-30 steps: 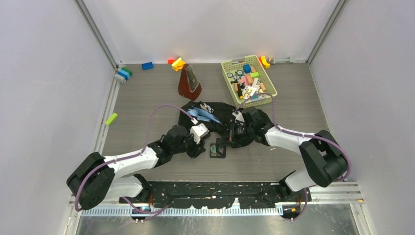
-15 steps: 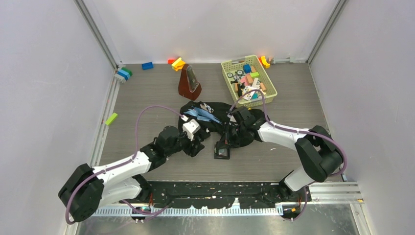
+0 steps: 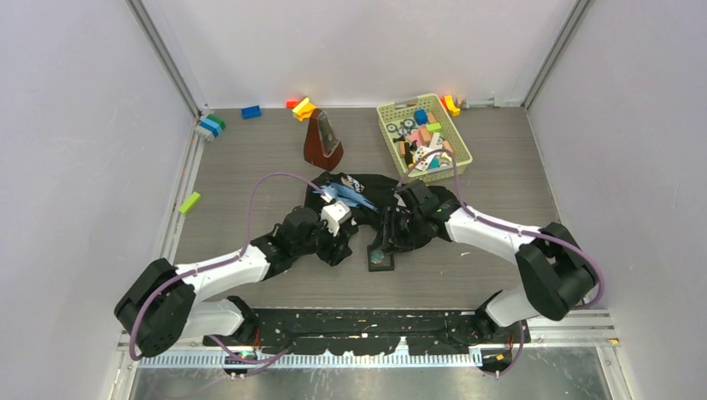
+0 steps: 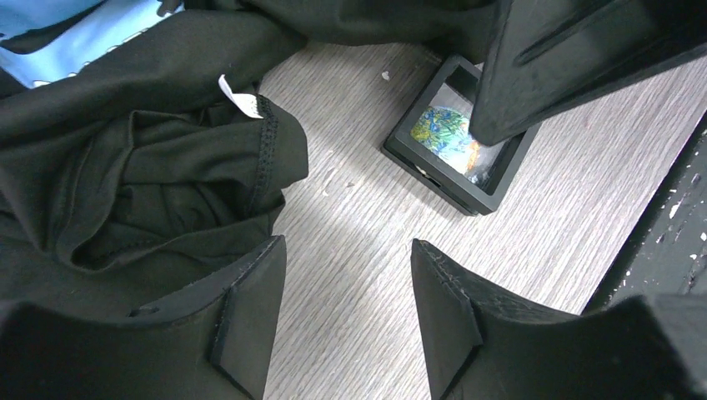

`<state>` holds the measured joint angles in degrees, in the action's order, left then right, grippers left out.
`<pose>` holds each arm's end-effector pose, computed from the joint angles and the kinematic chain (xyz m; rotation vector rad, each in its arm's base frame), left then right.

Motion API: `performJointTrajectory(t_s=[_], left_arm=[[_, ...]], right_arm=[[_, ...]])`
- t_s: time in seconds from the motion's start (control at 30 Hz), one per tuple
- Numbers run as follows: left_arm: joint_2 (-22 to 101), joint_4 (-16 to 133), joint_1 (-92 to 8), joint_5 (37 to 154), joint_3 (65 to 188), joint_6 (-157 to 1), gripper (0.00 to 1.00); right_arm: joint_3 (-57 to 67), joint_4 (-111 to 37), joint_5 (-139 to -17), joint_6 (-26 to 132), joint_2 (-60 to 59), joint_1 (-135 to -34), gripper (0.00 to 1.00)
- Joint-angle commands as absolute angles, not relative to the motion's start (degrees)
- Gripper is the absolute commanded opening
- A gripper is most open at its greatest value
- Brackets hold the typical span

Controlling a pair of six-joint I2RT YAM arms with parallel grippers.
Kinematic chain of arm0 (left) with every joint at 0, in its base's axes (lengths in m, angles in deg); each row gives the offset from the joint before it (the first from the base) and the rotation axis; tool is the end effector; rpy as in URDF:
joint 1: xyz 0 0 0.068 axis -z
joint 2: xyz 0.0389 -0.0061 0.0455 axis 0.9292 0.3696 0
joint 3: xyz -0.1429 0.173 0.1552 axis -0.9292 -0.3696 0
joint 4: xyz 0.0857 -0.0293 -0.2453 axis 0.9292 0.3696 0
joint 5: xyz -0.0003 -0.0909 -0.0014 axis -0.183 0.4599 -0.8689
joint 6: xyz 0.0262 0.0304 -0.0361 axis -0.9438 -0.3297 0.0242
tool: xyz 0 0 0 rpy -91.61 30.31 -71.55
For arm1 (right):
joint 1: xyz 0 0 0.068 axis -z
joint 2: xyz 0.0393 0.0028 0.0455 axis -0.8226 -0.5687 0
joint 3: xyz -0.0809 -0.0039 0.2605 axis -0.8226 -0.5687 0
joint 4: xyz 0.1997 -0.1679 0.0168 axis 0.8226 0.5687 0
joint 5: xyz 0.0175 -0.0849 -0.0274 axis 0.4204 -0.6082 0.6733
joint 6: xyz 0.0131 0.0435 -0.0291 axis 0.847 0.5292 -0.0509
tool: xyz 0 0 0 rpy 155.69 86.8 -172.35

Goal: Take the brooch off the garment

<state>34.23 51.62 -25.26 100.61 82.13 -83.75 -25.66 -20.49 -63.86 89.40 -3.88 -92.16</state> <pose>0.1719 -0.1719 0.1814 0.8483 2.0623 -0.7319 0.2168 0.1791 0.1774 -0.0100 2.7892 0.9528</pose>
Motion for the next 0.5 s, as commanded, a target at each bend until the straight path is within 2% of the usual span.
performJointTrajectory(t_s=[0.0, 0.07, 0.13, 0.2, 0.23, 0.27, 0.33, 0.43, 0.47], left_arm=[[29.4, 49.5, -25.5, 97.7, 80.6, -83.4, 0.60], [28.0, 50.8, -26.1, 96.7, 80.9, -82.1, 0.61], [26.3, 54.5, -27.2, 95.3, 82.6, -80.3, 0.67], [24.0, 58.0, -28.4, 91.3, 84.0, -78.6, 0.83], [22.7, 59.0, -29.3, 89.5, 84.3, -78.1, 0.95], [21.5, 59.7, -30.7, 88.1, 84.5, -77.5, 0.99], [19.5, 60.4, -34.4, 87.6, 85.2, -76.3, 1.00], [18.3, 62.7, -42.9, 87.6, 86.2, -75.1, 1.00], [18.5, 62.8, -44.9, 87.6, 86.5, -74.7, 1.00]], right_arm=[[-21.4, -14.5, -69.0, 86.1, 2.8, -92.0, 0.48], [-20.6, -11.0, -72.2, 84.6, 5.5, -91.2, 0.50], [-20.2, -8.8, -75.9, 82.9, 8.7, -89.8, 0.51], [-20.0, -7.5, -78.4, 81.4, 12.1, -87.4, 0.52], [-19.9, -7.2, -79.9, 80.4, 14.3, -85.3, 0.53], [-19.7, -7.1, -80.8, 79.8, 16.5, -84.2, 0.54], [-20.0, -7.3, -88.7, 78.0, 19.3, -80.8, 0.58], [-21.1, -9.4, -99.8, 77.0, 20.7, -75.8, 0.75], [-21.7, -9.9, -104.5, 76.9, 20.5, -74.8, 0.77]])
